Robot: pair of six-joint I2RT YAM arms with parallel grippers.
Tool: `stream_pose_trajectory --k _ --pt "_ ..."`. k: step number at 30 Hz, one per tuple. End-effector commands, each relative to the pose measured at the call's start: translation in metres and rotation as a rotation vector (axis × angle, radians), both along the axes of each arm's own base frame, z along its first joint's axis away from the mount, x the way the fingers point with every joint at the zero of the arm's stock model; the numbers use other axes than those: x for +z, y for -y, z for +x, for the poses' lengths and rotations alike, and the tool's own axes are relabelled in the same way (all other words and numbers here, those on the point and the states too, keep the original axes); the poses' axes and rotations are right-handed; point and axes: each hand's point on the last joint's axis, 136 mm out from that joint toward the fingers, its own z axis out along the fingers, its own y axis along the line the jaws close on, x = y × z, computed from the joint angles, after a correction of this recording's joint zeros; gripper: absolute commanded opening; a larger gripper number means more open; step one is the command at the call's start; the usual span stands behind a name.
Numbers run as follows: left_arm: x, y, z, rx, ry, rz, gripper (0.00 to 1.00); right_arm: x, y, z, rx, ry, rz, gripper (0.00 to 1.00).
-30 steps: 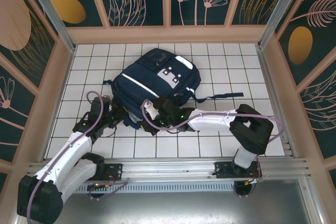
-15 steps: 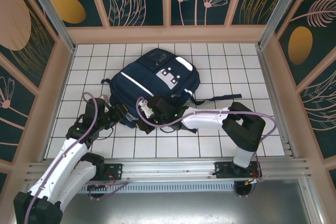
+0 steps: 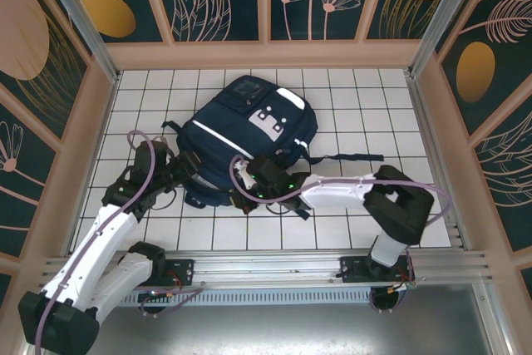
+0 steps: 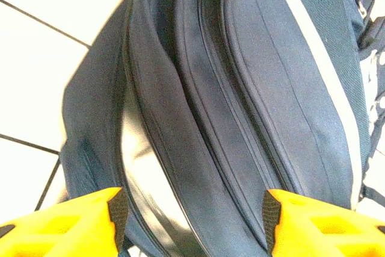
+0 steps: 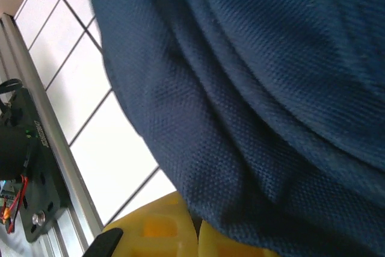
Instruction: Pack the student bag
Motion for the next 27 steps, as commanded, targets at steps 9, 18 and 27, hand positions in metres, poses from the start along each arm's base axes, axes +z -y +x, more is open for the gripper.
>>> stream_pose_trajectory --k 9,18,27 --pt "-0.026 0.009 0.031 0.002 -0.015 -0.015 0.57 0.038 0.077 0.026 -0.186 0.095 0.051 0.0" --pt "-0.072 0.046 -0.001 -0.083 -0.057 -0.3 0.3 0.028 0.079 0.018 -0.131 0.072 0.034 0.0" --pt "-0.086 0.053 -0.012 -0.075 -0.058 -0.372 0.29 0.028 0.075 0.01 -0.098 0.053 0.056 0.0"
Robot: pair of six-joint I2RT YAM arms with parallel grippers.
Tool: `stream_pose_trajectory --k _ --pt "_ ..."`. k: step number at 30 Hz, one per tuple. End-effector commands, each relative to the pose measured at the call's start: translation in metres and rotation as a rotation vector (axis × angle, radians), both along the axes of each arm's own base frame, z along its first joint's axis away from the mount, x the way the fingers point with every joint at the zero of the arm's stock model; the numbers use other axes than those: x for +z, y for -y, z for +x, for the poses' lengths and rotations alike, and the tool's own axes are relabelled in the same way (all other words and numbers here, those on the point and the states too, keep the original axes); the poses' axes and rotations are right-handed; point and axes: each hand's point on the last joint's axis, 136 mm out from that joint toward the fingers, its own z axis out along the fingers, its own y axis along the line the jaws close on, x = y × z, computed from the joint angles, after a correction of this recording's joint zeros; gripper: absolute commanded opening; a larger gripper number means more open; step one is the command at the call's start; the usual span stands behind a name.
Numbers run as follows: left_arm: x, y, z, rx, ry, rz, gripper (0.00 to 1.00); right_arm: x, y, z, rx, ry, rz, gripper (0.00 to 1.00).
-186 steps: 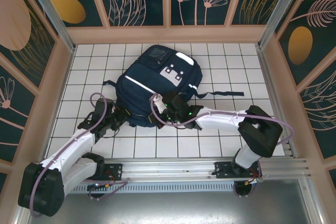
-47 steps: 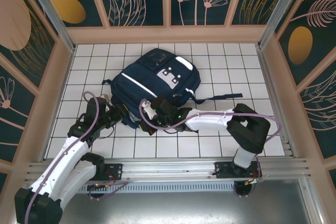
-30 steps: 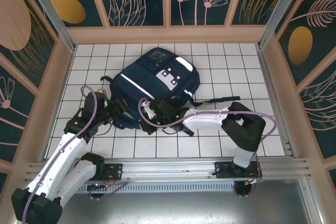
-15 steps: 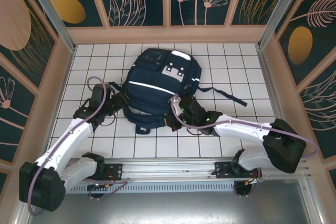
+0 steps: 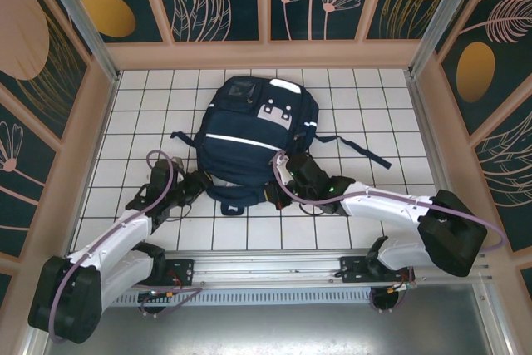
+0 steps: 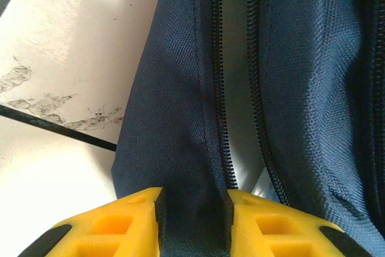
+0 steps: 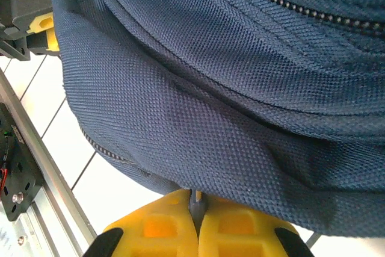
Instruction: Pack the student bag
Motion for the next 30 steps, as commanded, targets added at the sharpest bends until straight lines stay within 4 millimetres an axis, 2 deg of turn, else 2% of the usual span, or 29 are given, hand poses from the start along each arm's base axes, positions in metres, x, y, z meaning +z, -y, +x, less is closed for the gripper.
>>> stream_pose_trajectory --k 1,9,19,30 --pt "0.007 0.014 -0.001 -0.023 0.031 -0.083 0.26 0.012 -0.011 -0.004 0.05 0.024 0.059 0.0" --pt "0.002 0.023 -0.005 -0.018 0.032 -0.106 0.01 0.006 -0.042 -0.024 0.135 0.015 0.013 0.0" --pt "0.005 0.023 -0.007 -0.01 0.038 -0.114 0.0 0.008 -0.068 -0.035 0.173 0.001 -0.004 0.0" --pt "0.013 0.026 -0.007 -0.014 0.054 -0.132 0.0 -0.002 -0.124 -0.042 0.221 -0.05 -0.011 0.0"
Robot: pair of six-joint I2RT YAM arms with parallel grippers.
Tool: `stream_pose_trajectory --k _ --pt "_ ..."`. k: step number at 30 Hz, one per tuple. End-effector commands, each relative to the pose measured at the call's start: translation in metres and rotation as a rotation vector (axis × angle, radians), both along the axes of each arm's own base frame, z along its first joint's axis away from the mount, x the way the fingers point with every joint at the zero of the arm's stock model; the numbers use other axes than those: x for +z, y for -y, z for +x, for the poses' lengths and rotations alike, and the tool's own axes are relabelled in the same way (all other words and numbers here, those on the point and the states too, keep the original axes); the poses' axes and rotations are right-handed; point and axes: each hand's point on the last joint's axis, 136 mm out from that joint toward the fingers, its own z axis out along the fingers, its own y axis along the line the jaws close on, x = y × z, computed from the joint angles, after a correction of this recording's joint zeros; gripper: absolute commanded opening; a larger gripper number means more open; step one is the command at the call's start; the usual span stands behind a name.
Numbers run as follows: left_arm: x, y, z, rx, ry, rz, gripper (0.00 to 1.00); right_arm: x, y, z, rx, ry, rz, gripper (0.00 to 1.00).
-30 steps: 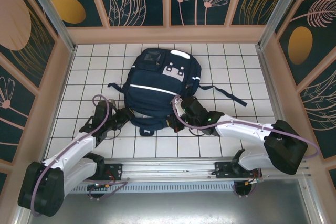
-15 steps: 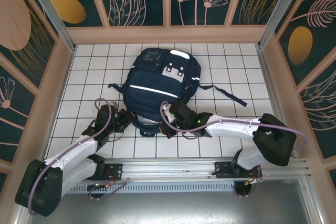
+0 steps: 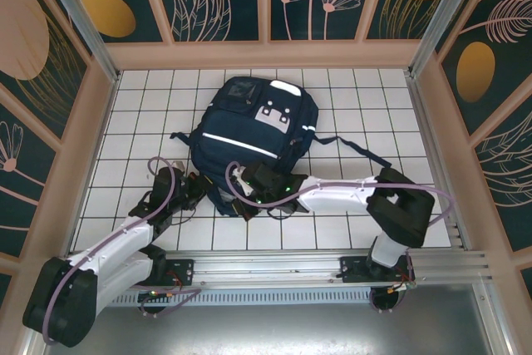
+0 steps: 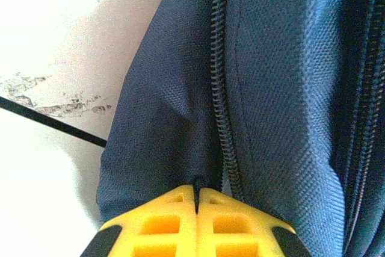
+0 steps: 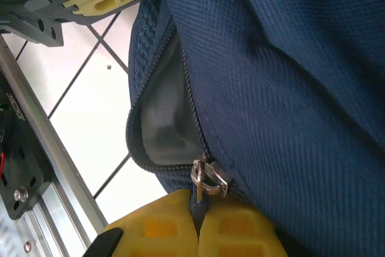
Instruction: Pack the student bag
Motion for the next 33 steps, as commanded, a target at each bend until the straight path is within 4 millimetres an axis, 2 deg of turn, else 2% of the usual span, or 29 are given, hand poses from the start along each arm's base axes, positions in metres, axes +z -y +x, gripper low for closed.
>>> stream_pose_trajectory --k 1,4,7,10,13,16,25,30,33 --pt "0.013 0.016 -0.005 -0.066 0.025 -0.059 0.0 0.028 -0.035 -0.007 0.047 0.003 0.104 0.0" --pt "0.017 0.016 -0.004 -0.081 0.036 -0.032 0.0 0.024 -0.029 0.002 -0.001 0.028 0.07 0.0" --pt "0.031 0.008 -0.001 -0.079 0.07 0.048 0.22 0.023 -0.015 0.005 -0.037 0.031 0.059 0.0" --pt "0.058 -0.005 0.005 -0.064 0.143 0.144 0.4 0.025 0.002 0.002 -0.067 0.018 0.063 0.0" --pt "0.08 -0.014 0.01 -0.047 0.186 0.217 0.51 0.025 0.019 -0.001 -0.101 0.015 0.061 0.0" --pt "0.083 -0.017 0.017 -0.05 0.165 0.274 0.58 0.028 0.035 -0.002 -0.136 0.022 0.064 0.0" --pt "0.067 -0.005 0.042 -0.067 0.12 0.283 0.62 0.044 0.088 0.011 -0.257 0.049 0.099 0.0" --pt "0.051 0.006 0.048 -0.105 0.088 0.262 0.6 0.04 0.132 0.037 -0.41 0.046 0.092 0.0" --pt "0.04 0.024 0.045 -0.15 0.073 0.173 0.56 0.034 0.159 0.052 -0.509 0.064 0.055 0.0"
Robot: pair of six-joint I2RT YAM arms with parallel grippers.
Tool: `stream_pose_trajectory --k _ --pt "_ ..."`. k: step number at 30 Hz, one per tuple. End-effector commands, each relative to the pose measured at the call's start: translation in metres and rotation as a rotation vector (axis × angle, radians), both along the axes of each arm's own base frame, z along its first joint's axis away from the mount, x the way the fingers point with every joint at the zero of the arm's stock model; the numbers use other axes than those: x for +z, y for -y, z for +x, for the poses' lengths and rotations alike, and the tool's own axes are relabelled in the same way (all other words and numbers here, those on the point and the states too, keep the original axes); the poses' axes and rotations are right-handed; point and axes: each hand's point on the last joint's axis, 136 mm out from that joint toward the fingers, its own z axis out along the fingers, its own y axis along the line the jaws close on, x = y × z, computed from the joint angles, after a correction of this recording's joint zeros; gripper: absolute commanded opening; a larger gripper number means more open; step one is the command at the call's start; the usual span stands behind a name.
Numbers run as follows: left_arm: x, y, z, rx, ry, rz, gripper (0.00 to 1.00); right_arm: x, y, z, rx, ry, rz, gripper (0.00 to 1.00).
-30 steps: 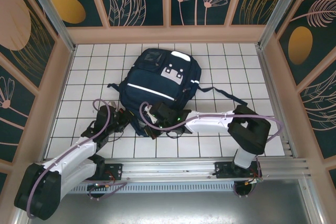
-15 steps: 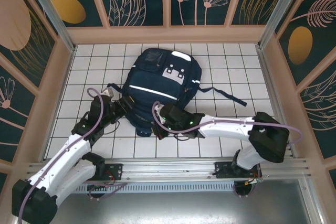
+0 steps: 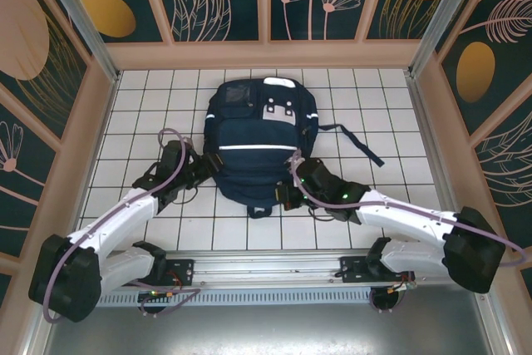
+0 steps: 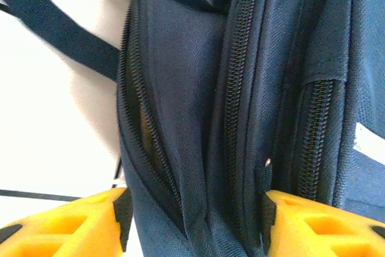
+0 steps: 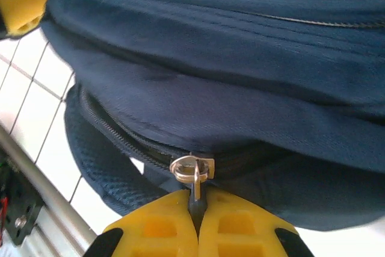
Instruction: Pack the student bag
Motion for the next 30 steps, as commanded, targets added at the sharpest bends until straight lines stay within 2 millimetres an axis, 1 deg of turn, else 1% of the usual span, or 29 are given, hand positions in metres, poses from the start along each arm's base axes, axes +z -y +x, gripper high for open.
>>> stream_pose_trajectory --k 1,5,7,10,12,18,21,23,27,28,30 --pt "-0.002 0.017 0.005 -0.029 0.027 -0.094 0.55 -0.004 0.029 0.018 -0.129 0.023 -0.04 0.0" --pt "-0.016 0.041 -0.004 -0.07 0.005 -0.185 0.48 -0.012 0.028 0.014 -0.087 0.019 -0.07 0.0" --pt "-0.02 0.052 -0.008 -0.091 -0.003 -0.222 0.4 -0.018 0.026 0.011 -0.063 0.004 -0.072 0.0" --pt "-0.026 0.06 -0.011 -0.104 -0.009 -0.235 0.28 -0.022 0.014 0.001 0.003 -0.013 -0.059 0.0" --pt "-0.027 0.063 -0.013 -0.108 -0.009 -0.251 0.22 -0.023 0.004 -0.006 0.047 -0.007 -0.068 0.0" --pt "-0.026 0.068 -0.015 -0.1 -0.007 -0.293 0.19 -0.026 -0.035 -0.021 0.147 0.005 -0.099 0.0" --pt "-0.025 0.069 -0.016 -0.101 -0.007 -0.298 0.17 -0.024 -0.054 -0.024 0.175 0.002 -0.082 0.0" --pt "-0.025 0.07 -0.017 -0.101 -0.005 -0.301 0.16 -0.019 -0.068 -0.022 0.189 0.006 -0.066 0.0" --pt "-0.019 0.072 -0.017 -0.104 0.006 -0.314 0.16 -0.016 -0.092 -0.021 0.22 0.009 -0.06 0.0" --pt "-0.017 0.072 -0.017 -0.105 0.011 -0.316 0.17 -0.016 -0.098 -0.02 0.226 0.006 -0.062 0.0" --pt "-0.007 0.075 -0.017 -0.128 0.036 -0.326 0.27 -0.019 -0.104 -0.021 0.235 -0.005 -0.067 0.0"
